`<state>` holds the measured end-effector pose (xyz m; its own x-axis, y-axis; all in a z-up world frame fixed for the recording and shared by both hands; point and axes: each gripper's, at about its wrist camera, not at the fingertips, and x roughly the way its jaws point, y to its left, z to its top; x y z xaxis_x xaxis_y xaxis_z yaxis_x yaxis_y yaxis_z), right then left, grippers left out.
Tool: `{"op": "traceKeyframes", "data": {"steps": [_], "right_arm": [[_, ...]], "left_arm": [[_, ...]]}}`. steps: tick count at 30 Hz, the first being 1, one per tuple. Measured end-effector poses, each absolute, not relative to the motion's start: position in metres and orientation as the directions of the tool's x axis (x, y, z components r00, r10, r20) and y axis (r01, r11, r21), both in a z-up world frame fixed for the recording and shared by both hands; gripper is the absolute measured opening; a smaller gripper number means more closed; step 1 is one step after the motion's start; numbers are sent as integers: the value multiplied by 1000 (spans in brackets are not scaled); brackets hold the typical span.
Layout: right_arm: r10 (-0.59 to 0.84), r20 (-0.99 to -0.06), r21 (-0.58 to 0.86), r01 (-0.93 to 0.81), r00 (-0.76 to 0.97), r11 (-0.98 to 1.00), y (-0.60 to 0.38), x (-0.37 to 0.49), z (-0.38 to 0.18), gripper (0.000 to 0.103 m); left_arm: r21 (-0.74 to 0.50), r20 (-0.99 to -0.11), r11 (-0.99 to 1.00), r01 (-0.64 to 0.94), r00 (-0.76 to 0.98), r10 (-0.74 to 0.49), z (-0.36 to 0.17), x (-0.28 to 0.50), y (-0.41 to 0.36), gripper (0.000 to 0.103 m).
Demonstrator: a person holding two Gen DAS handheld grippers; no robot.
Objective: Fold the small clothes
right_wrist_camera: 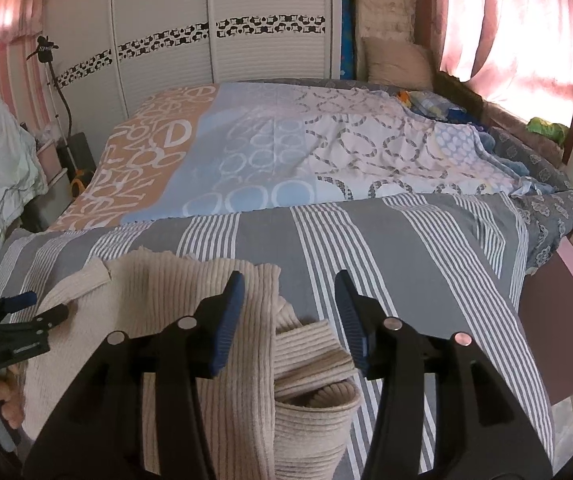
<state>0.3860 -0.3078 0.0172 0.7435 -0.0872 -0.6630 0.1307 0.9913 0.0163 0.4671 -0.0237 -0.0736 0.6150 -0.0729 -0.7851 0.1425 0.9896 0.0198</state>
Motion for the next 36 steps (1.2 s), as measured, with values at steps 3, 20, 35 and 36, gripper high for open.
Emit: {"op": "traceKeyframes", "data": {"steps": [3, 20, 35, 36], "right_arm": [[-101, -673, -1, 136, 733, 991, -309, 388, 10, 50], [-92, -778, 2, 149, 621, 989, -349, 364, -55, 84], [92, -834, 173, 99, 545, 980, -351, 371, -108, 100], [92, -828, 168, 87, 554, 982, -348, 370, -108, 97]], "left_arm": [[37, -779, 999, 10, 626, 23, -80, 477, -3, 82], [34, -677, 999, 24, 736, 5, -44, 426, -14, 85], [-78, -695, 990, 114, 706, -136, -78, 387, -50, 86], [-77, -694, 990, 119, 707, -138, -80, 385, -52, 86]]}}
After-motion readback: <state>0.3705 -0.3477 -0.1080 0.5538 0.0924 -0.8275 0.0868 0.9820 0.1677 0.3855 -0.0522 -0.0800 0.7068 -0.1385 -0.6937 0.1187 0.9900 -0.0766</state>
